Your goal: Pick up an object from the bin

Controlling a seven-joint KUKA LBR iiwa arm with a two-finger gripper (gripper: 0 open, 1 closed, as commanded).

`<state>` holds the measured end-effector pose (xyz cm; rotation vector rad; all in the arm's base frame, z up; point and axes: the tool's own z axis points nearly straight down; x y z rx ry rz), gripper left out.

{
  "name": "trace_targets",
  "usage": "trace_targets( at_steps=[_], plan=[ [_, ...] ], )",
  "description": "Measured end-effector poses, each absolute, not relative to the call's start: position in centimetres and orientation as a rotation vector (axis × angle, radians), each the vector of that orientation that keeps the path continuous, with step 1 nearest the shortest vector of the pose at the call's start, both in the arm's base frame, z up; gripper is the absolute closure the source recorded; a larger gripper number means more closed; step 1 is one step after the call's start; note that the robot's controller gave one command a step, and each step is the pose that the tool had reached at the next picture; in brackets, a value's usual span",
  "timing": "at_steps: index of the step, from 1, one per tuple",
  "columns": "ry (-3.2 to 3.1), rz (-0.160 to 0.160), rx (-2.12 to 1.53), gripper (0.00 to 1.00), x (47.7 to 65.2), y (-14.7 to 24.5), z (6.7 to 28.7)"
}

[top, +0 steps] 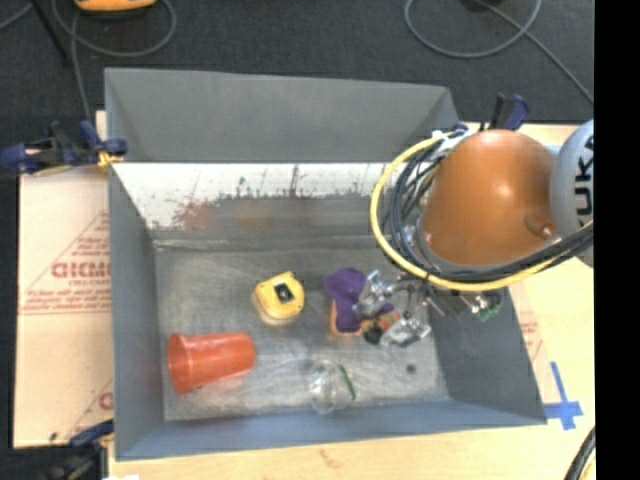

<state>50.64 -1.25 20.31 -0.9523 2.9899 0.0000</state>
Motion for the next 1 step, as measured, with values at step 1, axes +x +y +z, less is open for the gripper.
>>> trace_targets(
  at_steps=[1],
  plan=[
    [2.991,0.001,-0.952,1.0,50.62,-1.24,20.29]
  ],
)
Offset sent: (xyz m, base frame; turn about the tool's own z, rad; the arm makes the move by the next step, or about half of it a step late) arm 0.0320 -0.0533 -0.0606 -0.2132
